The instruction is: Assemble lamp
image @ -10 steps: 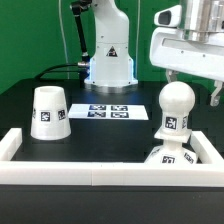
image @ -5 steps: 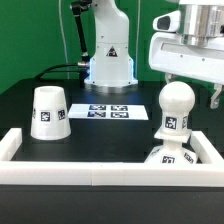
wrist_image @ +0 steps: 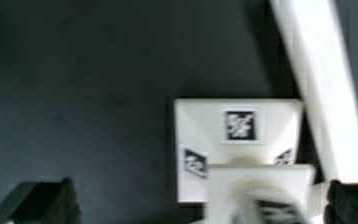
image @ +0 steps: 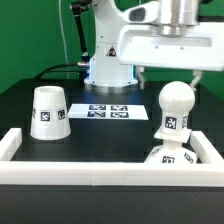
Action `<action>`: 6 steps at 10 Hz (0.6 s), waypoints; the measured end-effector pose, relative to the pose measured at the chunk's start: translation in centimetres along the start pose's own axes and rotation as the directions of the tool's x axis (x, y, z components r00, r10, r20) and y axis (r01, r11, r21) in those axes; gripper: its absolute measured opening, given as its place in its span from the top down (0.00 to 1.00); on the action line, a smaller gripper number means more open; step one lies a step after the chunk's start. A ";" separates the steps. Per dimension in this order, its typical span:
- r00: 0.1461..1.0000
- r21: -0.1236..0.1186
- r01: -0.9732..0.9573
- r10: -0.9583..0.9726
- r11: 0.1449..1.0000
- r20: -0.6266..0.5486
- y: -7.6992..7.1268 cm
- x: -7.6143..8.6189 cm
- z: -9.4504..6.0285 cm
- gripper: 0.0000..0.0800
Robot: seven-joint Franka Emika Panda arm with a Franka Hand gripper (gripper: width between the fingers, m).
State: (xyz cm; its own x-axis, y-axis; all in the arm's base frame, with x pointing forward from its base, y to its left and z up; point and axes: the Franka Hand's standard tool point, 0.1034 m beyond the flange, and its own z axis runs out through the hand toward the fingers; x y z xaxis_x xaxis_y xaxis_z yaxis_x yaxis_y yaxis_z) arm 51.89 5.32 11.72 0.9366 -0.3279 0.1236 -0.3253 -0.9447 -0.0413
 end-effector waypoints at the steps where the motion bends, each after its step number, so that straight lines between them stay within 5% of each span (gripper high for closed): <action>1: 0.998 0.002 0.061 -0.061 0.998 0.003 2.5 0.5 0.1 0.13; 2: 0.998 -0.004 0.061 -0.061 0.998 0.002 4.8 1.7 0.0 0.13; 3: 0.999 -0.009 0.040 -0.040 0.999 0.001 5.3 2.0 0.1 0.13; 6: 0.999 -0.008 0.049 -0.049 0.999 0.002 5.1 1.9 0.1 0.13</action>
Offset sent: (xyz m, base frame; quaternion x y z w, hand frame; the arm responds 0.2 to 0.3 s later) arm 0.0000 0.0000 0.0000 0.0000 0.0000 0.0000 1.0000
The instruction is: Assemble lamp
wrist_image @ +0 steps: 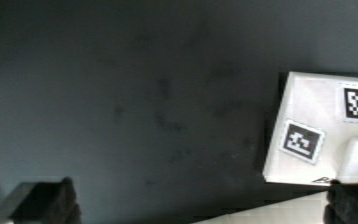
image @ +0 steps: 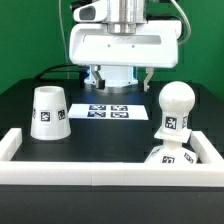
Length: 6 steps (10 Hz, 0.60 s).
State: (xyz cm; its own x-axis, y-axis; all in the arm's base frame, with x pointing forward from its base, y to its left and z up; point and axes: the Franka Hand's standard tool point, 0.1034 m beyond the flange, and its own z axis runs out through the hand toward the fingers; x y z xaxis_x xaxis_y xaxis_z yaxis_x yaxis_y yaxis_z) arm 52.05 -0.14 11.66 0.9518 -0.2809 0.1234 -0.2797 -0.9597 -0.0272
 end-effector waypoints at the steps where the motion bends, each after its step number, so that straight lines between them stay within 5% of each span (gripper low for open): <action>1: 1.000 0.000 0.001 -0.001 1.000 0.000 0.0 0.0 0.0 0.13; 3: 0.999 0.000 0.045 -0.045 0.999 -0.003 0.7 -0.3 0.0 0.13; 6: 0.992 0.006 0.129 -0.129 0.992 0.013 8.1 -2.3 -0.6 0.13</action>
Offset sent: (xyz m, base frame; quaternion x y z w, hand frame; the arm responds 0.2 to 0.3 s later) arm -0.0492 -0.0480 -0.0024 0.0041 0.0016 -0.0458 0.9989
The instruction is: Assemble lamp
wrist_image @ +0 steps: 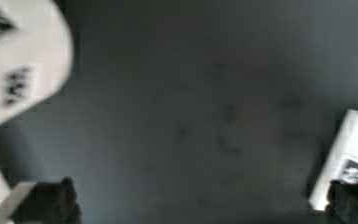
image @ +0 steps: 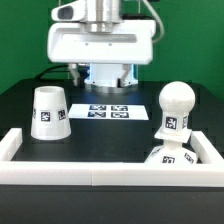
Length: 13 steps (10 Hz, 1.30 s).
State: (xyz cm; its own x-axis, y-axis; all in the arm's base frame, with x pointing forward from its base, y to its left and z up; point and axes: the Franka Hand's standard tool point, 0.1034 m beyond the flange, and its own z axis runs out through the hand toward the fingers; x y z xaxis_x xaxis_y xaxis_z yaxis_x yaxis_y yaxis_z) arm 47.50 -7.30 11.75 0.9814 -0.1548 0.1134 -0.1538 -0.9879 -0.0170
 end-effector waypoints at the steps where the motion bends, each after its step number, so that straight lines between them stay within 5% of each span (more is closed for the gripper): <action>1: 1.000 -0.003 0.010 -0.010 1.000 0.004 2.2 -0.4 -0.2 0.13; 2: 1.000 -0.002 -0.001 0.001 1.000 0.012 4.2 -0.5 -0.7 0.13; 4: 1.000 -0.004 -0.018 0.018 1.000 0.016 5.3 -0.6 -0.9 0.13; 13: 0.999 -0.050 0.041 -0.040 0.998 0.013 3.7 -1.8 3.1 0.13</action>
Offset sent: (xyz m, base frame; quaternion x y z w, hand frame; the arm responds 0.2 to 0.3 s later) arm -0.0132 -0.0190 0.0047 -0.0010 -0.0079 0.0077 0.9999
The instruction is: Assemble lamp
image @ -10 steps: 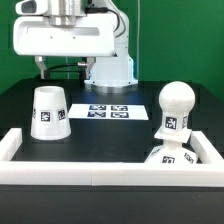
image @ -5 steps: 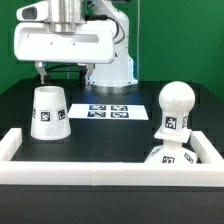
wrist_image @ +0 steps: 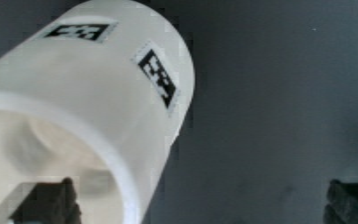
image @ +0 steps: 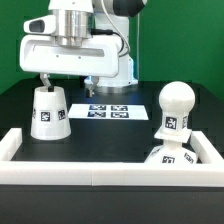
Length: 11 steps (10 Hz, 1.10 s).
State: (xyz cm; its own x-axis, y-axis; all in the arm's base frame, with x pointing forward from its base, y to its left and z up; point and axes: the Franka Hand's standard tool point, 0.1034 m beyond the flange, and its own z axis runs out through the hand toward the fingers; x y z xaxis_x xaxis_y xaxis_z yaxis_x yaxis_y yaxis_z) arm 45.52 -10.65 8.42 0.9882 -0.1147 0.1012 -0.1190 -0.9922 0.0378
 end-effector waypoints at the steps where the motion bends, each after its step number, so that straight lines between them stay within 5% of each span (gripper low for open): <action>1: 1.000 0.000 0.002 -0.002 1.000 0.002 -0.1 0.0 0.1 0.13; 4: 1.000 -0.004 0.005 -0.005 1.000 0.011 -0.1 -0.3 0.6 0.24; 6: 1.000 -0.005 0.007 -0.007 1.000 0.013 -0.1 -0.3 0.7 0.68; 7: 1.000 -0.004 0.008 -0.008 1.000 0.012 -0.2 -0.2 0.6 0.68; 8: 1.000 -0.004 0.009 -0.009 1.000 0.006 -0.3 0.1 0.5 0.92; 11: 1.000 0.002 0.030 -0.030 1.000 0.000 -1.7 0.7 0.1 0.94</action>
Offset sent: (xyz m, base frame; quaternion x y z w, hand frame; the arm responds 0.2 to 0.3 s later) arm 0.0019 0.0020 -0.0065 0.0017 0.0092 -0.0033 1.0000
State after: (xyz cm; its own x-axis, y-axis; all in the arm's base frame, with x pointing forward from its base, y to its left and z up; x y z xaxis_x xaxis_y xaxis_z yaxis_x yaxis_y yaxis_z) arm 46.41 -9.09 8.38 0.9914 -0.0847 0.1001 -0.0890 -0.9953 0.0385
